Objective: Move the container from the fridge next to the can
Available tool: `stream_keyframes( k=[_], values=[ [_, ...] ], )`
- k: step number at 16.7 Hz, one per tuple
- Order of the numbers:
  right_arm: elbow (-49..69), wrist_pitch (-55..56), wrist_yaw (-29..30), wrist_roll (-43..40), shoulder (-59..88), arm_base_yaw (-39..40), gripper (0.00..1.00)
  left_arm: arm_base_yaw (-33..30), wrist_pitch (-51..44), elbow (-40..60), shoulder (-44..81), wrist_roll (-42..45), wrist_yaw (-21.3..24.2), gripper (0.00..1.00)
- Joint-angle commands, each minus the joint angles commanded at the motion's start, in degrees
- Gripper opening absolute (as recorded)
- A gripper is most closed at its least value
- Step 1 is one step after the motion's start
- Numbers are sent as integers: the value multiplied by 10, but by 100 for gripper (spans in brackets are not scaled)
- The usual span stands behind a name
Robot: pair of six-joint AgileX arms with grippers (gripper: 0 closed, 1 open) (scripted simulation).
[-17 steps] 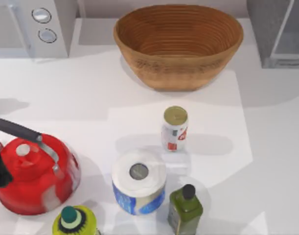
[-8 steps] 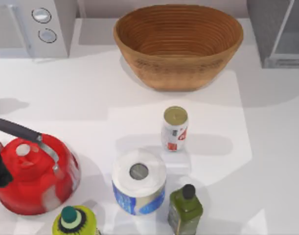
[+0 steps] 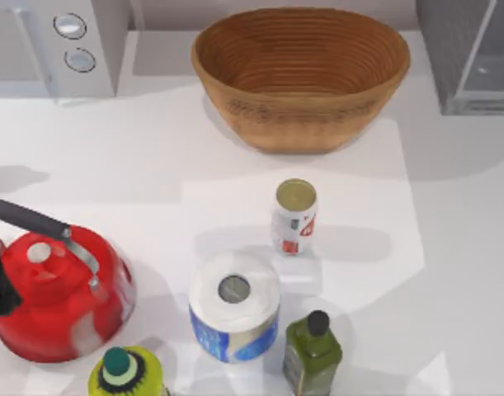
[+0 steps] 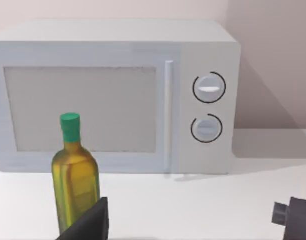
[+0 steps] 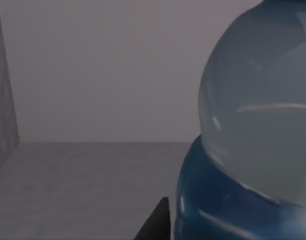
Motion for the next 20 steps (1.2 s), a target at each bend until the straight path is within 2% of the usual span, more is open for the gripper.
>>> stream_keyframes(
  k=[1,2,11,20],
  values=[
    [0,0,0,0,0,0,2,0,0,0,0,0,0,100],
    [0,0,0,0,0,0,0,0,0,0,0,0,0,100],
    [0,-2,0,1,-3,-2,0,0,0,0,0,0,0,100],
    [15,-91,-1,2,-77,-2,0,0,0,0,0,0,0,100]
  ],
)
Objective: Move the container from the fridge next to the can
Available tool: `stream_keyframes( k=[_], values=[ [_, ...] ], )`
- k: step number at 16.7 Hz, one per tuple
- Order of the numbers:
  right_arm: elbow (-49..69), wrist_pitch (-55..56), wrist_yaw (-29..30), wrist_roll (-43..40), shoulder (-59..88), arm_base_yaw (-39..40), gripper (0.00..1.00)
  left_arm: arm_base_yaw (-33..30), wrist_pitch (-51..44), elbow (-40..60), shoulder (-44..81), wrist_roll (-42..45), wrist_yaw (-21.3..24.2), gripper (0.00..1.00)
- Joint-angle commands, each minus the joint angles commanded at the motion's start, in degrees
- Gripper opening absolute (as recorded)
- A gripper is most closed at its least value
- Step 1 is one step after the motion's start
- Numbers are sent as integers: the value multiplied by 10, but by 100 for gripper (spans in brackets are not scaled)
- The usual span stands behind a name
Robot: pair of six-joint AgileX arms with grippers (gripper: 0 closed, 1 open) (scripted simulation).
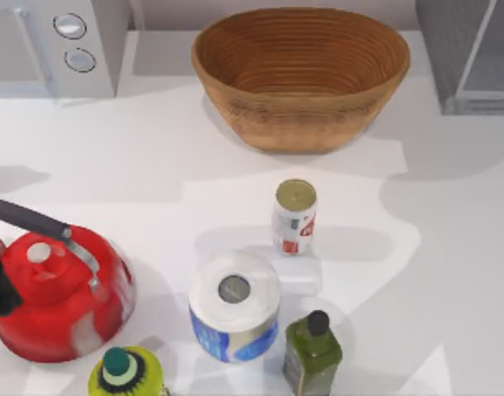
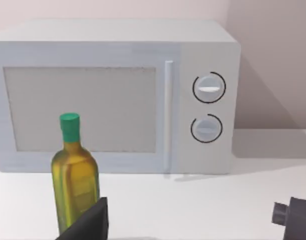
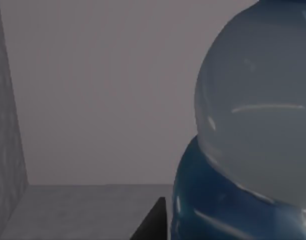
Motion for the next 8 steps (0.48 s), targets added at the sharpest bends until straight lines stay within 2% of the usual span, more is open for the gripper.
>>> stream_keyframes(
  k=[4,8],
  values=[
    [-10,5,-1,1,-4,-2,0,0,0,0,0,0,0,100],
    [-99,37,-16,1,-59,-16,0,0,0,0,0,0,0,100]
  ],
)
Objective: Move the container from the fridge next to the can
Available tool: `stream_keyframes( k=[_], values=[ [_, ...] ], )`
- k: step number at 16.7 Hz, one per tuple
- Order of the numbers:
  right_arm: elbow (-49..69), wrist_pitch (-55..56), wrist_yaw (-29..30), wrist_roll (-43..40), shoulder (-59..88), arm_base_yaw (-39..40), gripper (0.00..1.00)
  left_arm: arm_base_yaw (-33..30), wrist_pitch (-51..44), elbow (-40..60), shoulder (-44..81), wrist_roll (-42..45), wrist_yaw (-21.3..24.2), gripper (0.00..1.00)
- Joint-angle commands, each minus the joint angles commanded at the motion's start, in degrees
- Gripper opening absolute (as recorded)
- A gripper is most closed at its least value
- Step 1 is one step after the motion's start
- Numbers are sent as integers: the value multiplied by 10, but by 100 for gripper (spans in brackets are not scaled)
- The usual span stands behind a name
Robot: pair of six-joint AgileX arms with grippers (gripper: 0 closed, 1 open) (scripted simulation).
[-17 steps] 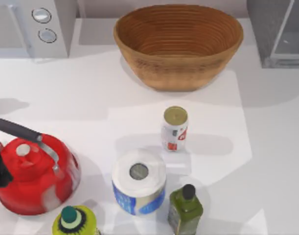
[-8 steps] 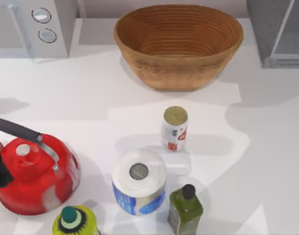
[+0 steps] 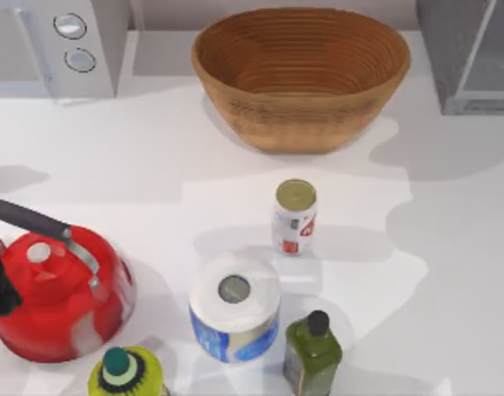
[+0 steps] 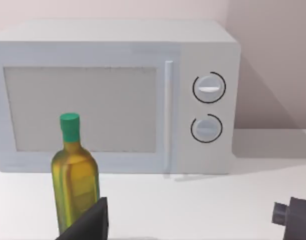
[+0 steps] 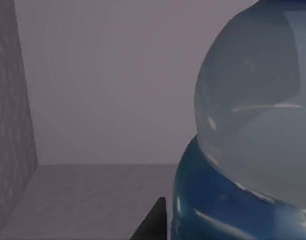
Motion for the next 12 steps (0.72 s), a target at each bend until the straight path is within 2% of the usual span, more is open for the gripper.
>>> stream_keyframes(
  k=[6,12],
  values=[
    [-210,72,-32,1,-125,-28,0,0,0,0,0,0,0,100],
    [-255,93,-40,1,-163,-37,0,0,0,0,0,0,0,100]
  ],
)
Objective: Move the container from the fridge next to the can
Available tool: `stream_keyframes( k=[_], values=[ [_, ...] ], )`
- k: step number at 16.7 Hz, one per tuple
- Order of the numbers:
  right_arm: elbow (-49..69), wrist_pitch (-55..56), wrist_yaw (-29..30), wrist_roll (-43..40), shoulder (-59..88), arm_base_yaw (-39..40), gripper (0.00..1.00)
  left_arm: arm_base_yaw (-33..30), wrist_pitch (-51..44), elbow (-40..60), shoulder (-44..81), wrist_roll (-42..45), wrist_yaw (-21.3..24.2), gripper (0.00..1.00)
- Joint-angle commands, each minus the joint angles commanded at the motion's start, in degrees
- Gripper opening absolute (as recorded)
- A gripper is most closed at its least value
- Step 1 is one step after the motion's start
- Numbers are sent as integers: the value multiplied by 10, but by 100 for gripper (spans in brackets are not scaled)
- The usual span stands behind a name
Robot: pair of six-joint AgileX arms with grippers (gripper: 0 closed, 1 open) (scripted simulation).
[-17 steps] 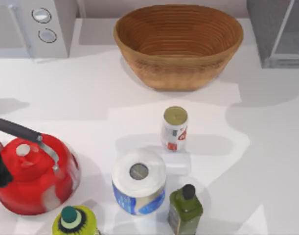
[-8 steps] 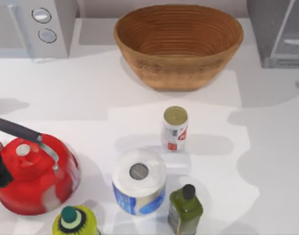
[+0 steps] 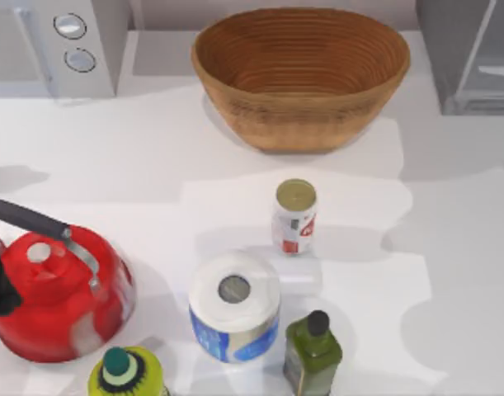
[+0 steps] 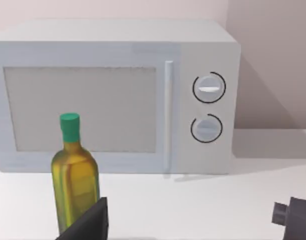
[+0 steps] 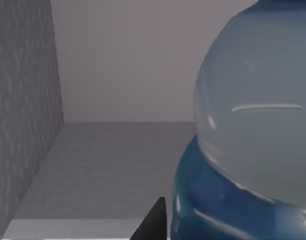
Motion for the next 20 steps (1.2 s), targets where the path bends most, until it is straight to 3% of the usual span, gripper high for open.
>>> stream_keyframes(
  k=[3,6,15,18,20],
  values=[
    [0,6,8,1,8,10,0,0,0,0,0,0,0,100],
    [-16,51,64,1,38,66,0,0,0,0,0,0,0,100],
    [-119,252,424,-6,133,433,0,0,0,0,0,0,0,100],
    [-147,291,493,-8,142,503,0,0,0,0,0,0,0,100],
    [-155,300,510,-8,142,519,0,0,0,0,0,0,0,100]
  ],
)
